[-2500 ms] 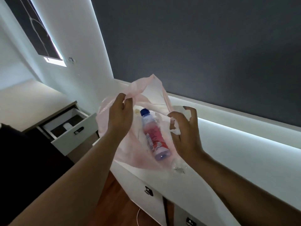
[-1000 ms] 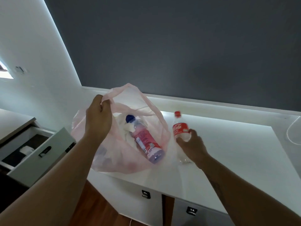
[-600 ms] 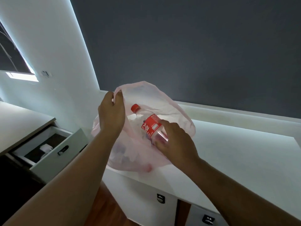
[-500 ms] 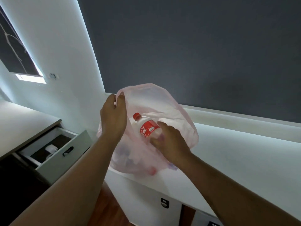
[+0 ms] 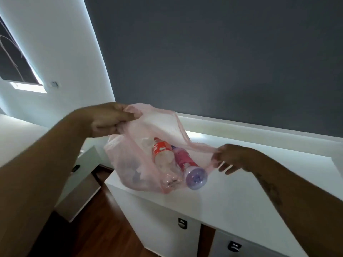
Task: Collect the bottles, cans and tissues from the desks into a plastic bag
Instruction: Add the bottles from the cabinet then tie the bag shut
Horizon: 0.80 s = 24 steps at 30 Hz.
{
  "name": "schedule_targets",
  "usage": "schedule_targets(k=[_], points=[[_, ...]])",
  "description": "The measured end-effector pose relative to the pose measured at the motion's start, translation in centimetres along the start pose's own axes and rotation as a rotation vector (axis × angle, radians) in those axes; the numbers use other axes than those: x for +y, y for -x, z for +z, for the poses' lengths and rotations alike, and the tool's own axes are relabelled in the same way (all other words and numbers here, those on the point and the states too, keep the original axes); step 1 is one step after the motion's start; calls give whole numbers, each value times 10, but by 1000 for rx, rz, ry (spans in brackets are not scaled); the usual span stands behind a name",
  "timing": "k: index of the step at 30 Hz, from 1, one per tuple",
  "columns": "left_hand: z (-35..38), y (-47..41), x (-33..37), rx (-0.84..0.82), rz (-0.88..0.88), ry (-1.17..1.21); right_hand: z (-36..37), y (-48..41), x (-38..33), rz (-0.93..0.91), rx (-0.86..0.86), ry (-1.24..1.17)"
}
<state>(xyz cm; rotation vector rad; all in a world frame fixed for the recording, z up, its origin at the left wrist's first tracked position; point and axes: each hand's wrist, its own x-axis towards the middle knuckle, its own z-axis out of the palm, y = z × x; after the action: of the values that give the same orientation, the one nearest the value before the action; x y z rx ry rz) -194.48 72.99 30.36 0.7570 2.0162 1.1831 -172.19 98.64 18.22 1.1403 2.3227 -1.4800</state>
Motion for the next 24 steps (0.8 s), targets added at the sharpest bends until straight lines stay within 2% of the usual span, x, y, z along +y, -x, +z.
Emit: schedule_targets(k=[1, 2, 4, 6, 8, 9, 11, 13, 17, 20, 22, 24], points=[[-11, 2, 9, -72, -35, -83, -21, 1, -4, -64, 112, -73], [-21, 0, 18, -61, -33, -135, -40, 4, -8, -107, 266, -183], [-33, -11, 34, 138, 73, -20, -68, 8, -9, -146, 490, -364], [-28, -22, 43, 331, 185, 142, -87, 14, -8, -162, 449, -327], [-7, -29, 49, 339, 168, 91, -106, 21, -4, -196, 413, -239], [2, -34, 52, 355, 150, 67, -118, 21, -4, -224, 490, -256], [13, -46, 65, 461, 159, 166, -144, 22, -6, -277, 655, -374], [22, -56, 80, 524, 183, 299, -163, 26, -8, -305, 624, -395], [43, -73, 88, 348, 197, 315, -198, 25, 0, -455, 537, -501], [57, -75, 95, 100, 296, 337, -219, 21, 10, -534, 524, -623], [67, -76, 95, -25, 336, 378, -222, 14, 20, -572, 430, -711], [77, -82, 88, -115, 325, 352, -217, 9, 31, -591, 356, -659]])
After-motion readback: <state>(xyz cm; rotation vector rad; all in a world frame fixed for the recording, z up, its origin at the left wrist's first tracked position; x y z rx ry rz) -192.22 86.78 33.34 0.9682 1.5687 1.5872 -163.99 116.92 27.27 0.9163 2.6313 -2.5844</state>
